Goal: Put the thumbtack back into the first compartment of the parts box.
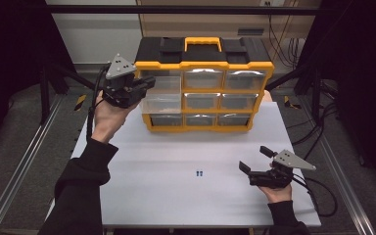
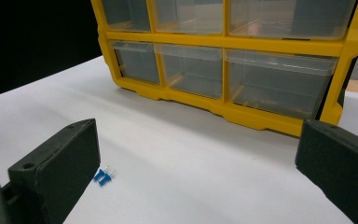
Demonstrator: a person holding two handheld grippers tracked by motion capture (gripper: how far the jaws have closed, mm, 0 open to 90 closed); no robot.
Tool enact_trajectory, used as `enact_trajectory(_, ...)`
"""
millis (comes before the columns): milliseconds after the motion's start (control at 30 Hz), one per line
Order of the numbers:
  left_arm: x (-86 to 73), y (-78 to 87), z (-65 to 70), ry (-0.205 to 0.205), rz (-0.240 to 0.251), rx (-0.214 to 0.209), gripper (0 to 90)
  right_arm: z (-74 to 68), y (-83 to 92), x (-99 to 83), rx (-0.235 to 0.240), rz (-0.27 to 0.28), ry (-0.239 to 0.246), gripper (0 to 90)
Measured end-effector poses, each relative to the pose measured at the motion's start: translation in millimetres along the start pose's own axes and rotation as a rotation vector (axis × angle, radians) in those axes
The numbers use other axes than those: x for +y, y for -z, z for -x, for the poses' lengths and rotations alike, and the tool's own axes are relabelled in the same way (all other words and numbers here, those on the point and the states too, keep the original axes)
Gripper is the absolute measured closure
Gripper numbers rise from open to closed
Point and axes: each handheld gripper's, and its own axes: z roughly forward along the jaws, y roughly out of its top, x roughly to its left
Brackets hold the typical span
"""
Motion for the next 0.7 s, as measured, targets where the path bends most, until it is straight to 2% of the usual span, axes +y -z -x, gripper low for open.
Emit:
enact_trajectory(133,-3.7,-5.3,-2.2,-0.006,-0.028,0.017,84.6,-1.1,-0.9,0.5,-0.001,0.017,-0.016,0.7)
enact_trajectory(167,-4.6,-6.1,-2.7,-0.006,-0.033,0.02,84.5,0.0,-0.7,0.2,-0.005,0.012,0.0,0.7)
enact_trajectory(233,-6.4,-7.6,-3.6,-0.004,-0.042,0.022,84.5,-1.4,-0.8,0.5,-0.001,0.015,-0.021,0.7)
enact_trajectory(333,-7.7,-9.8,-4.8,-0.005,-0.064,0.033,84.4,-0.3,-0.9,0.0,-0.007,0.011,-0.004,0.7)
enact_trajectory(400,-8.8,-11.2,-5.8,-0.004,-0.076,0.04,84.3,-0.7,-0.7,0.3,-0.006,0.012,-0.01,0.7)
enact_trajectory(467,-9.7,-12.9,-7.0,0.0,-0.093,0.042,84.2,1.7,0.1,-0.3,-0.003,0.006,0.021,0.7)
enact_trajectory(567,-11.2,-14.9,-8.0,0.004,-0.102,0.044,83.9,0.5,0.0,0.0,-0.004,0.004,0.007,0.7)
enact_trajectory(700,-11.4,-14.9,-8.4,0.012,-0.098,0.043,81.3,1.5,0.3,-0.1,-0.004,0.006,0.019,0.7)
